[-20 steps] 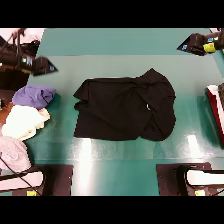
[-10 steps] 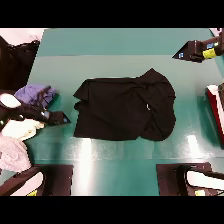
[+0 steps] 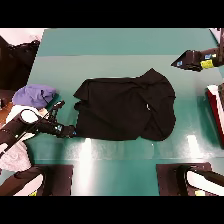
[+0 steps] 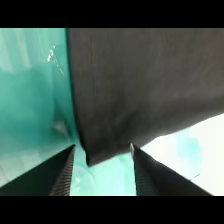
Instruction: Fold the shirts.
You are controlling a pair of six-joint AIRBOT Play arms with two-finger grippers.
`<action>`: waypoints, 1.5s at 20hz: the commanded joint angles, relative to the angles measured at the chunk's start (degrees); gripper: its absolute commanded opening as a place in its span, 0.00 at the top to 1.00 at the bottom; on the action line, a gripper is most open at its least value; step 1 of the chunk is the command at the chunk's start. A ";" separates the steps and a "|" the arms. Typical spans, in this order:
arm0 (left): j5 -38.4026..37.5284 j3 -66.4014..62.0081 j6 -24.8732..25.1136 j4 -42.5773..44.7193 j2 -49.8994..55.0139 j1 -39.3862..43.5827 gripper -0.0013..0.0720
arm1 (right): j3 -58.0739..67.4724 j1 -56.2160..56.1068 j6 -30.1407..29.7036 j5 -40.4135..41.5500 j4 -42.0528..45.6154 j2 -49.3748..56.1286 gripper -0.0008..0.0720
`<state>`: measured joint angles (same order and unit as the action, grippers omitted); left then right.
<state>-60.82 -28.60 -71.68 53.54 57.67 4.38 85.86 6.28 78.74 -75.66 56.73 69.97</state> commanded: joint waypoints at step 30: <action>-4.26 -4.90 -0.31 -2.67 -0.11 1.18 0.95 | -71.71 6.23 23.28 7.63 0.46 -41.18 0.40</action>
<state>-65.01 -33.43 -72.03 51.09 57.60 5.54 16.19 15.75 96.77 -72.71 57.21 30.87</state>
